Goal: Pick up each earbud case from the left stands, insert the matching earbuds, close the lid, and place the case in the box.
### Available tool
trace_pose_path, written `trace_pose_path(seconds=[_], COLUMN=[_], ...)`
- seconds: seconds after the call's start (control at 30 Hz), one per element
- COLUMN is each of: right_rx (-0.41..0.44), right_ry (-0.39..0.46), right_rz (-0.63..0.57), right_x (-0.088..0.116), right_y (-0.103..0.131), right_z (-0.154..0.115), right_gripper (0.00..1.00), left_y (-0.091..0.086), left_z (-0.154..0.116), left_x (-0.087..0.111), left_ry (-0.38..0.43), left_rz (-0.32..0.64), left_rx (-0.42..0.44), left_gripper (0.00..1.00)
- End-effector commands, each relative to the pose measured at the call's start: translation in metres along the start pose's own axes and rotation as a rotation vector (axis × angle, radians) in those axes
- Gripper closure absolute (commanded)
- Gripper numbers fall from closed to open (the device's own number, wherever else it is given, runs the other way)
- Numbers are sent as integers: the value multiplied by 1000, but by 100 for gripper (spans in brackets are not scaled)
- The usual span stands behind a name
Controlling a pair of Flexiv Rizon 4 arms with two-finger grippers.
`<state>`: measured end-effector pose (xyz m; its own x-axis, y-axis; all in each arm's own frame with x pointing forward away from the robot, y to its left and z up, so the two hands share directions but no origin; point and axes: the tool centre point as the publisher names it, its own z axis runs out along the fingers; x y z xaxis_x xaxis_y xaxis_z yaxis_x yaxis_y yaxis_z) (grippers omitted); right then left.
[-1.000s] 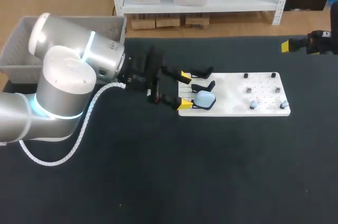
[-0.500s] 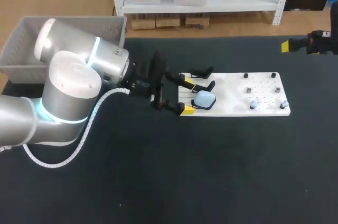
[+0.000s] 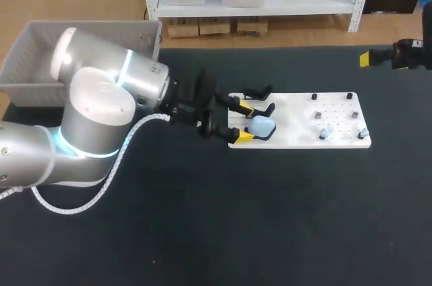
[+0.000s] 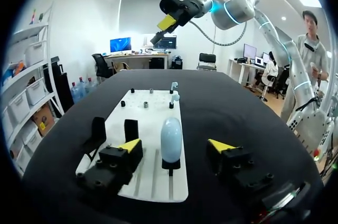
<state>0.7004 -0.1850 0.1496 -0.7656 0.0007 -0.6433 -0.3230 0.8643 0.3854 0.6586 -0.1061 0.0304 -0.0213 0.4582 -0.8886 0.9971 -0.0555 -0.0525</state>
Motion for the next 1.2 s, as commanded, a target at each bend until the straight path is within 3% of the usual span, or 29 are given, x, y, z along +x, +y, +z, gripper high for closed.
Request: trace_pose_path(seconds=[0.03,0.07,0.5,1.1,1.2], right_rx=[1,1,1,1,1], right_ry=[0,0,0,0,0], right_rz=[0,0,0,0,0], right_x=[0,0,0,0,0], right_y=[0,0,0,0,0], right_z=[-1,-1,-1,-1,-1], right_gripper=[0,0,0,0,0], left_y=[5,5,6,8,7], left_z=[6,7,20,27,27], left_x=[2,2,6,10,10], left_ry=[-7,-7,-3,3,4], left_rz=[2,1,-1,5,8], left_rx=[10,11,30,32,33], left_gripper=[45,40,39,62,100])
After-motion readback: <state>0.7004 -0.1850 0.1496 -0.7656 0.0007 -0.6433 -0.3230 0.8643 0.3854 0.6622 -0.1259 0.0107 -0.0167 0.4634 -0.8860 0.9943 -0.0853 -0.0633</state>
